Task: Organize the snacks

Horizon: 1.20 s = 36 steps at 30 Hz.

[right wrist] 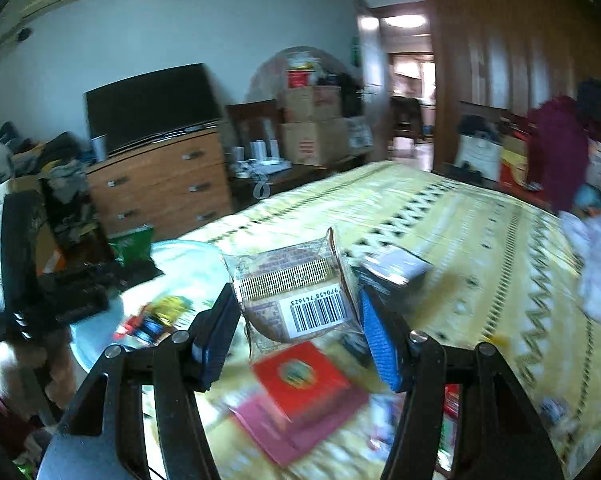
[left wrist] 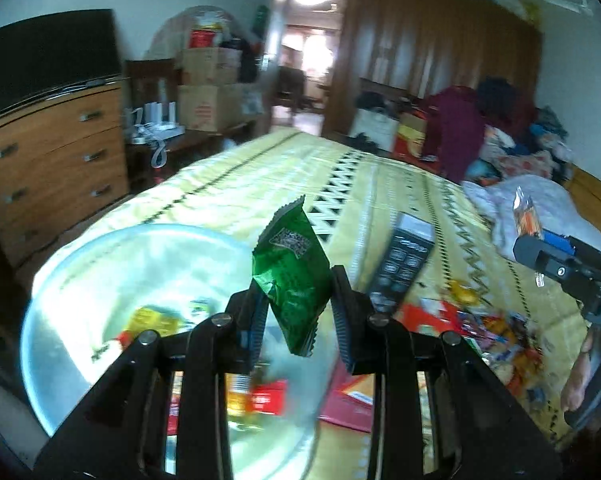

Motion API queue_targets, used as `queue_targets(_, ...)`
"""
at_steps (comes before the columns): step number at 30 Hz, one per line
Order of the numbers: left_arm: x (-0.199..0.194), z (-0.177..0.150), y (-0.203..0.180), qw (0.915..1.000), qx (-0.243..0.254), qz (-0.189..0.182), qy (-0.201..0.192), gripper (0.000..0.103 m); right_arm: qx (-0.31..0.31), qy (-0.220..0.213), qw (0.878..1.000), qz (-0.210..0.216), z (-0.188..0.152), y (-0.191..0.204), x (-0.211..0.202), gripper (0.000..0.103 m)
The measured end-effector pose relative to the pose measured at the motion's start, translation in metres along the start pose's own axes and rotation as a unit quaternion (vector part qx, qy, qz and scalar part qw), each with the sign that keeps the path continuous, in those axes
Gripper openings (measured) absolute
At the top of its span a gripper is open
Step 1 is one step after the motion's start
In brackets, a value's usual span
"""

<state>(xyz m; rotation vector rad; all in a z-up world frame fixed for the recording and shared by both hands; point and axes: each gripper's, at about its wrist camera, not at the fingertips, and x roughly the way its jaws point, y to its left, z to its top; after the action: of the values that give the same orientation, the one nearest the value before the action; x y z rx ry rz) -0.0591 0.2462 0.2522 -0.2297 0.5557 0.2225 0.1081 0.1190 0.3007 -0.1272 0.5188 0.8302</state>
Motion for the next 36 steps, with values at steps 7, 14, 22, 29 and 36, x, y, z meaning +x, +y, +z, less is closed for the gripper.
queue_targets(7,0.004,0.0,0.031,0.9993,-0.031,0.023,-0.001,0.03,-0.02,0.02,0.998,0.056,0.024,0.057,0.05,0.064)
queue_targets(14,0.005,0.001,0.059,0.9987,-0.043,0.027,0.004,0.03,-0.032,0.033,0.996,0.082,0.028,0.091,0.083,0.064)
queue_targets(22,0.005,0.003,0.079,0.9977,-0.057,0.035,0.01,0.03,-0.043,0.046,0.994,0.092,0.027,0.11,0.107,0.064)
queue_targets(29,0.007,0.002,0.085,0.9973,-0.062,0.037,0.013,0.03,-0.04,0.055,0.993,0.096,0.026,0.116,0.122,0.064)
queue_targets(36,0.008,0.0,0.091,0.9961,-0.073,0.044,0.021,0.03,-0.036,0.063,0.992,0.101,0.021,0.114,0.137,0.064)
